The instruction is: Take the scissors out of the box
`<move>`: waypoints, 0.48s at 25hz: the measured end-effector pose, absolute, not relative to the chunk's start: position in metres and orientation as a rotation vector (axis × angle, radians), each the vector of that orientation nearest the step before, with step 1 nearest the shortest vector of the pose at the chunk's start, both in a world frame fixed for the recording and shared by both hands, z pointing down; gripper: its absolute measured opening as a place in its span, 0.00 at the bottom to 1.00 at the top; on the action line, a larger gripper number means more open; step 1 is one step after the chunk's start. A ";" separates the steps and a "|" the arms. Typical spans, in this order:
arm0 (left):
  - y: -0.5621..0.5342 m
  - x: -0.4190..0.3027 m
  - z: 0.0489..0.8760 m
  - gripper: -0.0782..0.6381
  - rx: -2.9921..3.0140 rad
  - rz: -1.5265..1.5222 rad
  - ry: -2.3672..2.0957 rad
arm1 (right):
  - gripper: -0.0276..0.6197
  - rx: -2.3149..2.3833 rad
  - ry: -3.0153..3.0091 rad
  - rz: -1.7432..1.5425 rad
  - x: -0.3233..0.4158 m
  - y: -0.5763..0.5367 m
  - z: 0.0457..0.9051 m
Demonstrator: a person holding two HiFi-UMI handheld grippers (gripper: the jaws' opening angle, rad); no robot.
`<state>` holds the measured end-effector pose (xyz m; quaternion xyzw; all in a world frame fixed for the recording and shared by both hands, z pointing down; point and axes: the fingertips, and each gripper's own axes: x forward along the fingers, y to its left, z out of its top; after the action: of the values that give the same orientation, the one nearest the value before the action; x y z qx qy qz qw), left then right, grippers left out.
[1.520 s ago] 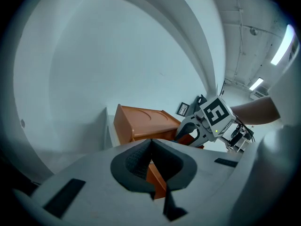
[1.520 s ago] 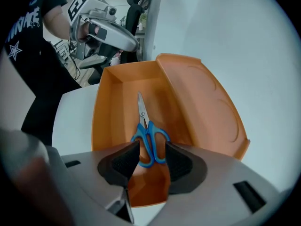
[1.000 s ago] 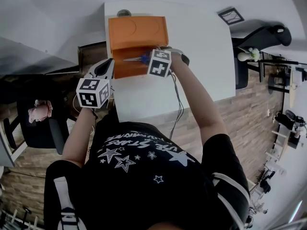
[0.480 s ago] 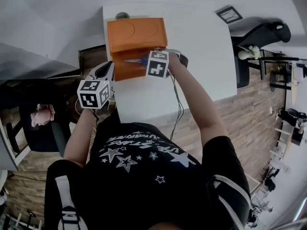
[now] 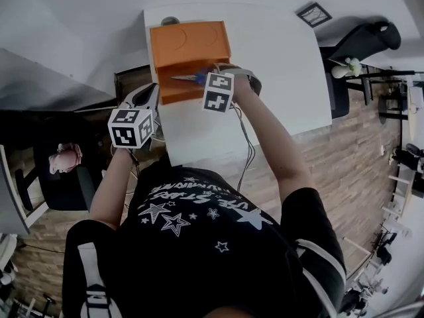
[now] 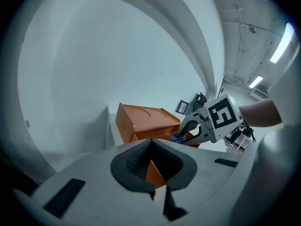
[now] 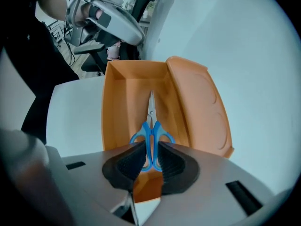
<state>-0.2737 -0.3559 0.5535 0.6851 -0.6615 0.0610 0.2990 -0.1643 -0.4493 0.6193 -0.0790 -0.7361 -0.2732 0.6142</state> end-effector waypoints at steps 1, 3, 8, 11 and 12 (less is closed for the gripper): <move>-0.352 -0.271 0.551 0.13 1.823 0.164 -1.760 | 0.20 -0.168 -1.710 -0.635 -0.163 -0.446 0.614; -0.344 -0.266 0.547 0.13 1.832 0.166 -1.767 | 0.20 -0.135 -1.736 -0.636 -0.158 -0.440 0.605; -0.330 -0.247 0.532 0.13 1.849 0.153 -1.788 | 0.20 -0.056 -1.794 -0.655 -0.138 -0.426 0.580; -0.322 -0.233 0.522 0.13 1.866 0.156 -1.796 | 0.20 0.013 -1.854 -0.657 -0.127 -0.419 0.561; -0.320 -0.228 0.519 0.13 1.872 0.156 -1.798 | 0.20 0.035 -1.876 -0.656 -0.124 -0.417 0.555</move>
<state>-0.2281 -0.3201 0.5190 0.6937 -0.6664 0.0577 0.2672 -0.1235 -0.4172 0.5548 0.0148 -0.7910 -0.2764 0.5456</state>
